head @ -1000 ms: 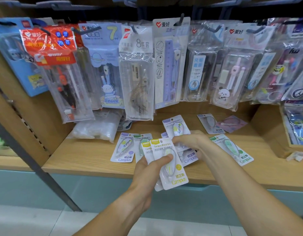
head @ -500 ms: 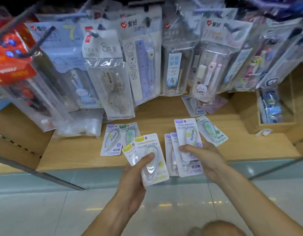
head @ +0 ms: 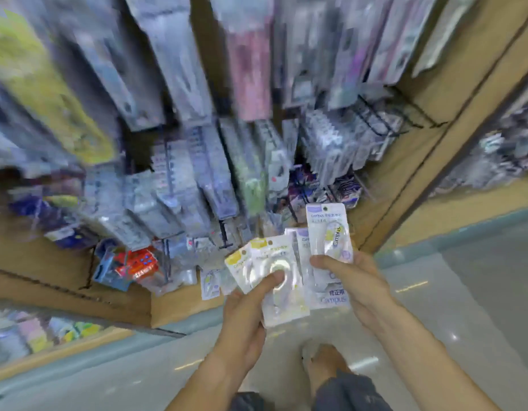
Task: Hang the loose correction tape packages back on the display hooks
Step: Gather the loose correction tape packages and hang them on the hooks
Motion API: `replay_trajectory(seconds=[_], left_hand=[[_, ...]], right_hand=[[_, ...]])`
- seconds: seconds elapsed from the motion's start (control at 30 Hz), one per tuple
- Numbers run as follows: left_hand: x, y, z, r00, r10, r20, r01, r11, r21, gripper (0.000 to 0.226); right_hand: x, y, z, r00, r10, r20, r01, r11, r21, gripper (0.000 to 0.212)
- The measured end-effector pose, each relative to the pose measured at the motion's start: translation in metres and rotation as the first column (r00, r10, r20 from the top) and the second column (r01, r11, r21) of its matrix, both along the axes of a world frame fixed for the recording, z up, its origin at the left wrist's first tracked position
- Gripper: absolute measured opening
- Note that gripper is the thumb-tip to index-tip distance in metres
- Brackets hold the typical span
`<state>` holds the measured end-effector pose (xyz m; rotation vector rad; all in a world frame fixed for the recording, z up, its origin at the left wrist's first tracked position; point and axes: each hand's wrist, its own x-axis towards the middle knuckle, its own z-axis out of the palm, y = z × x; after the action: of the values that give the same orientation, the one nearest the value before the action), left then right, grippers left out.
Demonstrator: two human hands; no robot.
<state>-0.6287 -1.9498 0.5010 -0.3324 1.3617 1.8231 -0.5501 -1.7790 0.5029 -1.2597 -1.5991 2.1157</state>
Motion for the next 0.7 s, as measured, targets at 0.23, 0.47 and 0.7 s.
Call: replay_trajectory(seconds=[0.23, 0.47, 0.7], left_hand=[[0.04, 0.103, 0.254, 0.923, -0.317, -0.218, 0.369, 0.89, 0.267, 0.047], [0.102, 0.168, 0.322, 0.8, -0.516, -0.307, 0.6, 0.705, 0.378, 0.053], [0.141, 0.187, 0.322, 0.708, -0.649, -0.28, 0.703, 0.606, 0.372, 0.048]], right_hand=[[0.092, 0.05, 0.263, 0.92, -0.254, -0.298, 0.292, 0.952, 0.089, 0.026], [0.184, 0.065, 0.337, 0.756, -0.476, -0.449, 0.572, 0.814, 0.099, 0.025], [0.232, 0.061, 0.339, 0.663, -0.56, -0.497, 0.66, 0.751, 0.035, 0.03]])
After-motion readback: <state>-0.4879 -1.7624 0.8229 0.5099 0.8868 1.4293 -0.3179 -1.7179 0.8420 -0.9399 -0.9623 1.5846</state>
